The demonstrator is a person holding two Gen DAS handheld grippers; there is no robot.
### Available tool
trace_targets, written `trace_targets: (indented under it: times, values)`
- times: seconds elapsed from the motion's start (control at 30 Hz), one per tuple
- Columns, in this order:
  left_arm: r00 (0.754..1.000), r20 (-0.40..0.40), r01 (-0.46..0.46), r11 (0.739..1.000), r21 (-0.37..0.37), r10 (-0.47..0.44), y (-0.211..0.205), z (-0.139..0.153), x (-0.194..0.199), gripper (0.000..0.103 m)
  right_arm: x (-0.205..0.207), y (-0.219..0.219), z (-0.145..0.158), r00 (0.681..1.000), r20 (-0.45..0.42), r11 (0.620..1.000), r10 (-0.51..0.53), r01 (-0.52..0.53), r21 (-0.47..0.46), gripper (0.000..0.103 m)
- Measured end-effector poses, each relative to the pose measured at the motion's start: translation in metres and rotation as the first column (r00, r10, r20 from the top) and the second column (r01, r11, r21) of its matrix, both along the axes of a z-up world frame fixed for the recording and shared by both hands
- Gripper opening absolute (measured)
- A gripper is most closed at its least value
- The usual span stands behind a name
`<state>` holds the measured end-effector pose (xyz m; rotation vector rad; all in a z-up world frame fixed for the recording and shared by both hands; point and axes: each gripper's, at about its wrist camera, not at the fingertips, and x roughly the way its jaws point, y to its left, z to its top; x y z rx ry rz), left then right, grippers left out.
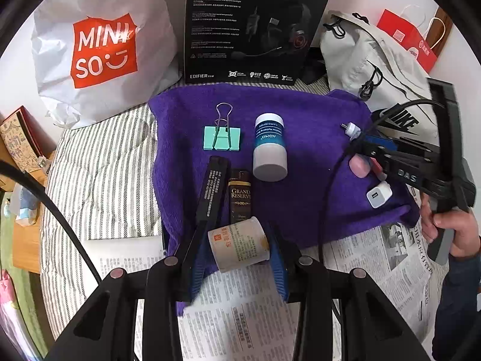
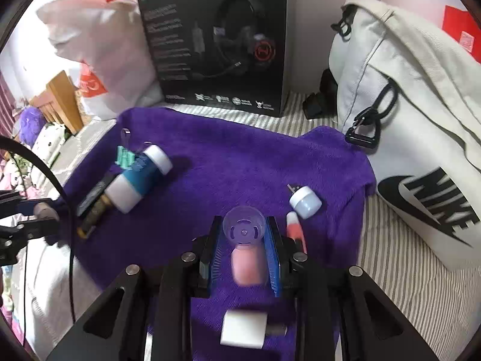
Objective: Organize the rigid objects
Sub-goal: 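Carry the clear cup onto the towel beside the pink jar and open the right gripper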
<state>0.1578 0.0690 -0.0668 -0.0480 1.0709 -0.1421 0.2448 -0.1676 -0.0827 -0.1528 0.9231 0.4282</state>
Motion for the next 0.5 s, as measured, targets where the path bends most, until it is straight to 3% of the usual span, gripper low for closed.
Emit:
trace_targets:
  times: [0.33,0.5]
  values:
    - [1.000,-0.014,0.002,1.000,0.000,-0.002,0.004,-0.007,0.008,0.036,0.033,0.008,-0.026,0.997,-0.072,0.998,-0.026,0.022,-0.056,0.027]
    - [1.000,-0.020,0.005,1.000,-0.012,-0.005,0.005,-0.008,0.007,0.036,0.032,0.009,-0.027,0.998,-0.061,0.998,-0.020,0.016,-0.061,0.028]
